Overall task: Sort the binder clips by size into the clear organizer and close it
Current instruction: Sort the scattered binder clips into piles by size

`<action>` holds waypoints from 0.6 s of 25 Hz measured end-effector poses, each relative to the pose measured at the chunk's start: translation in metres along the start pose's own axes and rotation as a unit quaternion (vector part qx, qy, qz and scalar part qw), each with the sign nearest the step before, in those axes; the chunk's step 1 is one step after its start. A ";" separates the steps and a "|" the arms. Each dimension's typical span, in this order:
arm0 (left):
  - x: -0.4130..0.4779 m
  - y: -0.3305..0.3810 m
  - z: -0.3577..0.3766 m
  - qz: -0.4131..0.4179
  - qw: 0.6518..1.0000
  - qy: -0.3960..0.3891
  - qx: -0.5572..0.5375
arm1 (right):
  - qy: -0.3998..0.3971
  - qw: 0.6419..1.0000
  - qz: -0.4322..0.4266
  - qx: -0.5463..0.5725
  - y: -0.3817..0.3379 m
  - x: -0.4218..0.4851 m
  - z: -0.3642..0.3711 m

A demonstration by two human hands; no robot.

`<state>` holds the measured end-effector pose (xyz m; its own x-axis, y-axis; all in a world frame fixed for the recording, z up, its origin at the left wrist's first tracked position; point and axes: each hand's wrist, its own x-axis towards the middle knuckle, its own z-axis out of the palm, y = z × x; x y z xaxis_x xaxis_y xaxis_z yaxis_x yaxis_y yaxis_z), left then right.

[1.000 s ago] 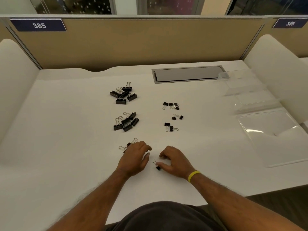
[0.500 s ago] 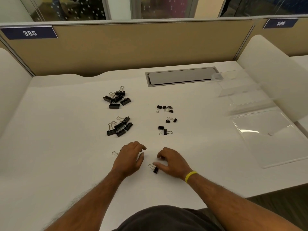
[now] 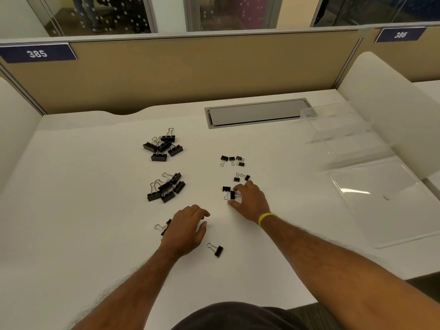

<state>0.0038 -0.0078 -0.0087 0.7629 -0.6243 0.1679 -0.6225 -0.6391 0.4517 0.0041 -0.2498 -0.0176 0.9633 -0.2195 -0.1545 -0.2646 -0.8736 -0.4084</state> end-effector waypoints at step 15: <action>0.042 0.035 0.006 -0.269 0.912 -0.025 -0.308 | -0.008 0.964 -0.181 0.195 -0.025 -0.035 0.001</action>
<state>0.0129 -0.0587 0.0084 0.9107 -0.3236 -0.2567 0.0682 -0.4951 0.8662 -0.0231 -0.2200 -0.0034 0.9957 0.0787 0.0491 0.0890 -0.6618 -0.7444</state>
